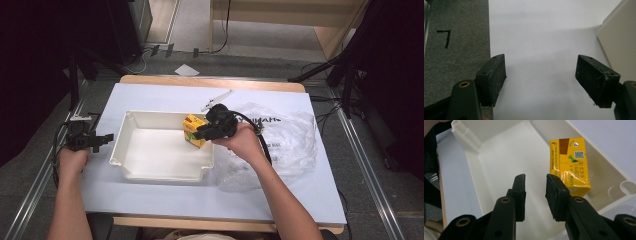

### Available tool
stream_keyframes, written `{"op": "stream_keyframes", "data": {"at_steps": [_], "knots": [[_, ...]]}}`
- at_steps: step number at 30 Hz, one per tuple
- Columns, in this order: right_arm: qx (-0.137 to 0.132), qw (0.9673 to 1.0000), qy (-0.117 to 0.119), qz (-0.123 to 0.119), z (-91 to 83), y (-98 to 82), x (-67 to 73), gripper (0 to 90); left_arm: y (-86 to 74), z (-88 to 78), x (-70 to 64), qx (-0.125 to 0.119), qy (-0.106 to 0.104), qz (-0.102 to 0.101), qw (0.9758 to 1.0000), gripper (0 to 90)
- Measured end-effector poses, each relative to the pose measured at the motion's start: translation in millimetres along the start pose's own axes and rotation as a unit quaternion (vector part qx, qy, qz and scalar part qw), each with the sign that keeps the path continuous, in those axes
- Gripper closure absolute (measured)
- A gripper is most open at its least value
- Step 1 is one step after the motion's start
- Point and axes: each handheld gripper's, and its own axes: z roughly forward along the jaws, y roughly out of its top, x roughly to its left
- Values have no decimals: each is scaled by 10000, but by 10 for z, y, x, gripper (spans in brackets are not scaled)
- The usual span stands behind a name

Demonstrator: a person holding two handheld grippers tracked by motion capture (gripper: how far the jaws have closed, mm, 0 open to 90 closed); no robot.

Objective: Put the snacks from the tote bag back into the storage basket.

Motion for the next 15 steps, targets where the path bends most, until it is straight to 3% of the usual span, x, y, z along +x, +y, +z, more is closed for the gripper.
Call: {"op": "stream_keyframes", "data": {"at_steps": [5, 7, 15], "knots": [[-61, 9999, 137, 45, 33, -94, -19, 837, -3, 7, -5, 8, 14, 12, 10000, 259], [-76, 10000, 51, 12, 89, -165, -21, 900, -3, 7, -6, 6, 26, 15, 10000, 259], [58, 9999, 30, 100, 213, -225, -68, 900, -5, 6, 11, -20, 61, -21, 10000, 259]]}}
